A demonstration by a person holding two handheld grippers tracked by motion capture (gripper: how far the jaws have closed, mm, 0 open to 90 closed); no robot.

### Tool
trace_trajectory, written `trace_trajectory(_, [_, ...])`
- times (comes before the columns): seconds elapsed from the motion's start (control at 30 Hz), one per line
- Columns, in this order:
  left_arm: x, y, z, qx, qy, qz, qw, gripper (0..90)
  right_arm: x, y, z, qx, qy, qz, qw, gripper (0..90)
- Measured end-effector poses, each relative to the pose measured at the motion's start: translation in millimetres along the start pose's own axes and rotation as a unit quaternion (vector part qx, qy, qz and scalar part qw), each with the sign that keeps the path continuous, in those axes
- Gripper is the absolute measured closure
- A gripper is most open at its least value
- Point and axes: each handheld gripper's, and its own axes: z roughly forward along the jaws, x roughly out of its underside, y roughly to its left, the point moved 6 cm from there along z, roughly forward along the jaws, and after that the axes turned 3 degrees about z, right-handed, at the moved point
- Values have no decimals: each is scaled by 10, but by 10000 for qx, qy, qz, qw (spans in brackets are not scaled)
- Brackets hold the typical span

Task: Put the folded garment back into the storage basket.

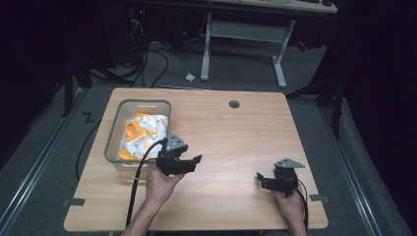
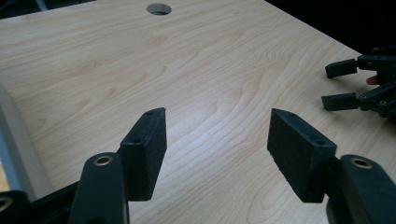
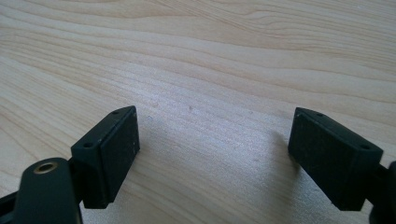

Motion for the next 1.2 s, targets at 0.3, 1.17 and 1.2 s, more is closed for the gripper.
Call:
trace_trajectory(0.3, [137, -60, 142, 64, 169, -45, 9998, 381, 0, 0, 0, 0, 0, -1, 10000, 165])
trace_trajectory(1.17, [455, -108, 421, 28, 561, -168, 9983, 381, 0, 0, 1, 3, -6, -2, 10000, 165])
trace_trajectory(1.2, [469, -109, 435, 28, 561, -195, 9982, 381, 0, 0, 1, 3, -7, -1, 10000, 165])
